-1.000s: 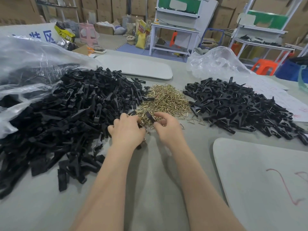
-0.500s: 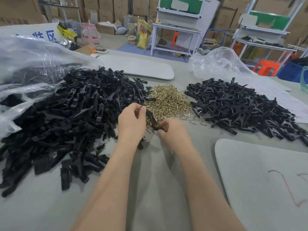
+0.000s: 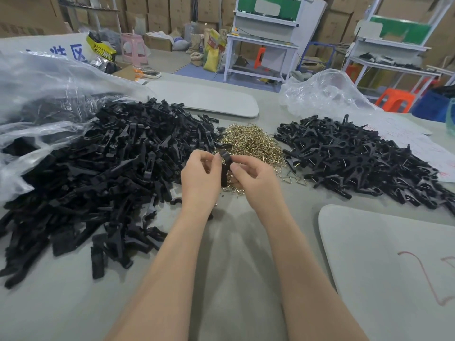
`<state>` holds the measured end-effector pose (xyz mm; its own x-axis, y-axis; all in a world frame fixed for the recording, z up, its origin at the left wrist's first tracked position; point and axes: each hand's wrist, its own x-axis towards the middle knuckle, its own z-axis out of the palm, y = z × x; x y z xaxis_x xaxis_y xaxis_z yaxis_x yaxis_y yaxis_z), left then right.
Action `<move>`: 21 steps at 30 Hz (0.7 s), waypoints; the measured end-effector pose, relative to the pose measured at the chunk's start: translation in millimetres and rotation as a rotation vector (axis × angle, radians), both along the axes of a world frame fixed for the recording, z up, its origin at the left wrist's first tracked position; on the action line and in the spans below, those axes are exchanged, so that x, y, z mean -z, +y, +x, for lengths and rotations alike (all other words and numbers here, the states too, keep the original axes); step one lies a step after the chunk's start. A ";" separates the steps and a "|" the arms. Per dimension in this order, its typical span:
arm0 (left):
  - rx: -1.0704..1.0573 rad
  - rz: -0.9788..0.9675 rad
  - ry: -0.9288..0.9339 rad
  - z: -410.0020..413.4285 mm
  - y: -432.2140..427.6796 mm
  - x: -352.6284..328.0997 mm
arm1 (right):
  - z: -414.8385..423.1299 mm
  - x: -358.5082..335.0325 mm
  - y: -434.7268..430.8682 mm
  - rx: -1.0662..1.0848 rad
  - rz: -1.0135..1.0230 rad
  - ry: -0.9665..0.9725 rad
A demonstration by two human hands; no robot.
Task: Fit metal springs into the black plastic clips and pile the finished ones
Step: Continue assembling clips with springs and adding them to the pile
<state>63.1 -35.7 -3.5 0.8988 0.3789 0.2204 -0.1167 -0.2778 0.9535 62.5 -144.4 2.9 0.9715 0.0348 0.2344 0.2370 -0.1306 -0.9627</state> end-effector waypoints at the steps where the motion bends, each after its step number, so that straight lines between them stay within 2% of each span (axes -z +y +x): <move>1: -0.001 -0.019 -0.009 0.0 -0.1 0.3 | 0.2 0.5 2.1 -0.003 -0.026 -0.014; 4: 0.028 -0.097 -0.012 2.1 0.9 1.6 | 0.2 2.3 6.9 0.014 -0.085 -0.052; 8: 0.076 -0.201 -0.022 4.3 -0.3 2.9 | 2.2 1.3 1.4 0.069 -0.002 -0.002; 13: 0.010 -0.211 -0.082 3.4 -0.6 1.9 | -3.6 -0.6 7.8 0.026 -0.030 -0.017; 16: 0.016 -0.234 -0.109 1.9 -0.7 1.0 | -5.3 -0.4 13.5 0.015 0.047 0.026; 21: 0.213 -0.266 -0.111 -0.1 -1.8 -2.2 | -1.8 -1.2 4.9 0.040 0.145 0.038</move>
